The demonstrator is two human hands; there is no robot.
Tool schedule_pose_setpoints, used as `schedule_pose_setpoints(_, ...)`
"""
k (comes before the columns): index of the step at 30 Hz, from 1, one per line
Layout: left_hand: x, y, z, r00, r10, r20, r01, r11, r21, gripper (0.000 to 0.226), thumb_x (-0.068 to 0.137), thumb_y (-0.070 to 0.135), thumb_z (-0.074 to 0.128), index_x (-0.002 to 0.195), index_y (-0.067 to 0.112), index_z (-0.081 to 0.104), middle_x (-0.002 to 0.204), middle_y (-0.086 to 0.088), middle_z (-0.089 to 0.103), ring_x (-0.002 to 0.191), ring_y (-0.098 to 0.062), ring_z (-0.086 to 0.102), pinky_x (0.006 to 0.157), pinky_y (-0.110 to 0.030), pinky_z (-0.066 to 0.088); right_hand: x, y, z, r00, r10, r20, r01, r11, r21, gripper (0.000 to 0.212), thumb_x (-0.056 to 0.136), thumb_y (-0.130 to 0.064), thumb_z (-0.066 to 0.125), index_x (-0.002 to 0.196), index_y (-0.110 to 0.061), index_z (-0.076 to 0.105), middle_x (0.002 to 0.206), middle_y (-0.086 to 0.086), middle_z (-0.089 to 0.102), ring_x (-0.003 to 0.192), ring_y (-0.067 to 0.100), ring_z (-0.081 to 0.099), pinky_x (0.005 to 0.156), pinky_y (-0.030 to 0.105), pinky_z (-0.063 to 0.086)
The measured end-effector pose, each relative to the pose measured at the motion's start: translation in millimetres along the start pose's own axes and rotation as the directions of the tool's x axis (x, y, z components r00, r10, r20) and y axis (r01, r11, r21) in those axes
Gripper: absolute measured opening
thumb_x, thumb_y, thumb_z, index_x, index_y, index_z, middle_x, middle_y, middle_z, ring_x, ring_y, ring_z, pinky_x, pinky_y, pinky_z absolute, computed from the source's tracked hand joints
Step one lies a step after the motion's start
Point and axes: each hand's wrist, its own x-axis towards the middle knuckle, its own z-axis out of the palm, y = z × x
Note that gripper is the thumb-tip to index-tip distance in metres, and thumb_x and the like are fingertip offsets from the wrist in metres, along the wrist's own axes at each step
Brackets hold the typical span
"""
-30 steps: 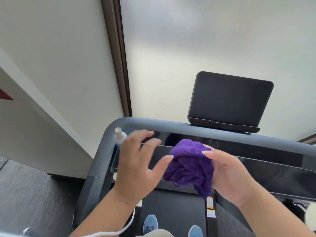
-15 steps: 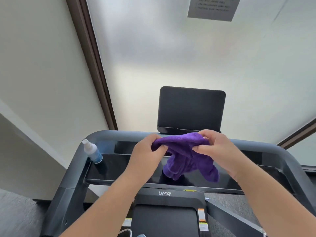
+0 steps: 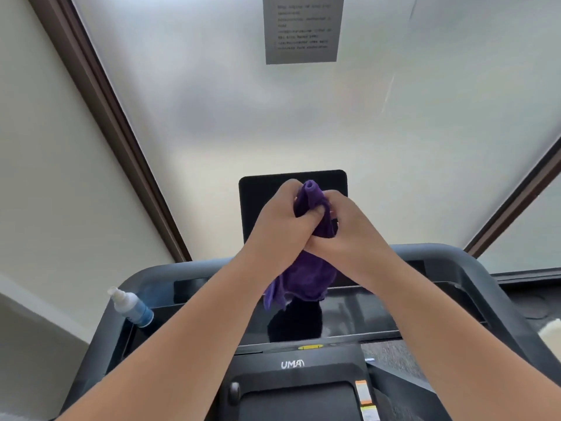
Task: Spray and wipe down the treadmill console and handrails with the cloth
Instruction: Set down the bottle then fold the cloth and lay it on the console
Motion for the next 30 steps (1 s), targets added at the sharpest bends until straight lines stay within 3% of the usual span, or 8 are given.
schedule_pose_setpoints(3, 4, 9, -1, 1.0, -0.022, -0.001, 0.022, 0.998, -0.062, 0.007, 0.099, 0.029, 0.065, 0.101, 0.026, 0.06, 0.093, 0.001, 0.07, 0.08, -0.005, 0.068, 0.068, -0.017, 0.054, -2, -13, -10, 0.999, -0.006, 0.038, 0.003, 0.997, 0.074, 0.027, 0.084, -0.026, 0.082, 0.106, -0.031, 0.069, 0.097, -0.008, 0.074, 0.086, 0.002, 0.069, 0.072, 0.017, 0.054)
schedule_pose_setpoints(8, 6, 11, -10, 0.994, -0.1, 0.038, 0.106, 0.968, -0.228, 0.043, 0.088, 0.054, 0.069, 0.095, 0.012, 0.065, 0.083, -0.006, 0.07, 0.074, -0.026, 0.067, 0.073, -0.046, 0.055, 3, -22, -23, 0.996, -0.062, 0.071, 0.049, 0.984, 0.174, 0.018, 0.094, -0.02, 0.074, 0.112, -0.024, 0.074, 0.103, -0.001, 0.078, 0.101, 0.018, 0.073, 0.09, 0.034, 0.059)
schedule_pose_setpoints(10, 5, 13, -14, 0.993, -0.075, 0.091, 0.095, 0.966, -0.239, 0.051, 0.084, 0.058, 0.071, 0.092, 0.009, 0.062, 0.076, -0.004, 0.063, 0.07, -0.021, 0.059, 0.068, -0.041, 0.049, 8, -23, -29, 0.999, -0.003, 0.049, -0.009, 0.97, 0.241, 0.016, 0.098, -0.02, 0.068, 0.108, -0.013, 0.077, 0.098, 0.008, 0.079, 0.093, 0.026, 0.075, 0.086, 0.043, 0.062)
schedule_pose_setpoints(12, 4, 12, -17, 0.99, -0.044, 0.136, 0.069, 0.98, -0.187, 0.049, 0.082, 0.056, 0.077, 0.093, 0.011, 0.062, 0.074, 0.002, 0.063, 0.068, -0.012, 0.06, 0.064, -0.03, 0.048, 9, -27, -35, 1.0, 0.014, 0.026, -0.019, 0.975, 0.22, 0.016, 0.098, -0.015, 0.064, 0.098, -0.013, 0.08, 0.079, 0.0, 0.075, 0.069, 0.015, 0.068, 0.061, 0.032, 0.055)
schedule_pose_setpoints(14, 2, 9, -20, 0.985, -0.003, 0.173, 0.011, 0.999, -0.044, 0.033, 0.084, 0.044, 0.082, 0.096, 0.02, 0.064, 0.073, 0.013, 0.066, 0.064, -0.002, 0.061, 0.06, -0.016, 0.048, 9, -30, -39, 1.0, -0.019, -0.007, 0.019, 0.993, 0.12, 0.021, 0.098, -0.011, 0.061, 0.089, -0.016, 0.08, 0.07, 0.001, 0.069, 0.06, 0.012, 0.058, 0.056, 0.031, 0.047)
schedule_pose_setpoints(19, -4, -27, -20, 0.982, -0.05, 0.184, 0.009, 0.976, 0.216, 0.029, 0.085, 0.032, 0.081, 0.093, 0.052, 0.061, 0.093, 0.027, 0.071, 0.085, 0.005, 0.067, 0.075, -0.019, 0.056, 12, -40, -48, 0.987, -0.101, -0.123, 0.097, 0.994, -0.042, 0.024, 0.097, -0.014, 0.062, 0.084, -0.025, 0.079, 0.077, 0.004, 0.073, 0.078, 0.027, 0.067, 0.068, 0.04, 0.054)
schedule_pose_setpoints(24, -10, -83, -19, 0.983, -0.126, 0.132, 0.059, 0.906, 0.42, 0.01, 0.093, 0.03, 0.071, 0.087, 0.026, 0.064, 0.078, 0.008, 0.067, 0.076, -0.01, 0.062, 0.074, -0.036, 0.055, 20, -27, -67, 0.967, -0.09, -0.237, 0.072, 0.994, -0.081, 0.021, 0.098, -0.015, 0.063, 0.088, -0.021, 0.08, 0.081, 0.008, 0.075, 0.083, 0.027, 0.067, 0.071, 0.038, 0.052)
schedule_pose_setpoints(30, -17, -88, -51, 0.975, -0.14, 0.172, 0.093, 0.962, 0.255, 0.014, 0.092, 0.032, 0.077, 0.084, 0.026, 0.067, 0.077, 0.007, 0.065, 0.068, -0.004, 0.057, 0.063, -0.018, 0.048, 8, 22, -94, 0.936, 0.09, -0.34, -0.101, 0.995, -0.013, 0.021, 0.101, -0.021, 0.064, 0.093, -0.03, 0.081, 0.091, -0.008, 0.079, 0.094, 0.015, 0.071, 0.089, 0.039, 0.055)
